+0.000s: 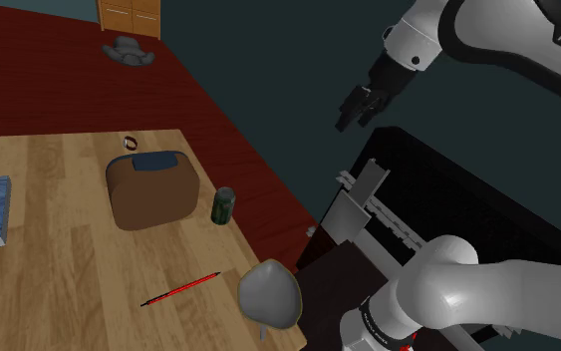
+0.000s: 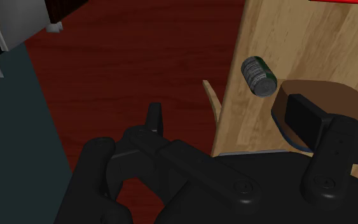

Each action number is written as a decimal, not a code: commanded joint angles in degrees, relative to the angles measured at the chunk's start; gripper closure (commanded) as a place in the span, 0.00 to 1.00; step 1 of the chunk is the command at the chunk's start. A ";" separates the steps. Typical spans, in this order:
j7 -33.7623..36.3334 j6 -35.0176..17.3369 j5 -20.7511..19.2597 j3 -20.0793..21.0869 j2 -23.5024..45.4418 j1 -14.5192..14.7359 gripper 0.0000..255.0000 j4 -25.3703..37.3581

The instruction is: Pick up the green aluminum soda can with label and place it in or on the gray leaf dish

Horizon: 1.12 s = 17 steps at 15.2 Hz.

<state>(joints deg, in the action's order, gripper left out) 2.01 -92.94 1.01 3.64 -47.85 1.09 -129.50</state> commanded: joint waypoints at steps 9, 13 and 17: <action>5.37 -14.50 1.83 6.04 5.45 0.95 0.00 -8.91; 8.29 -22.01 2.21 9.28 10.28 1.16 0.00 -11.56; 11.59 -29.51 1.82 12.71 16.47 0.92 0.00 -12.91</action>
<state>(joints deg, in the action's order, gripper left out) 12.75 -120.04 3.03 15.46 -33.28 2.16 -141.96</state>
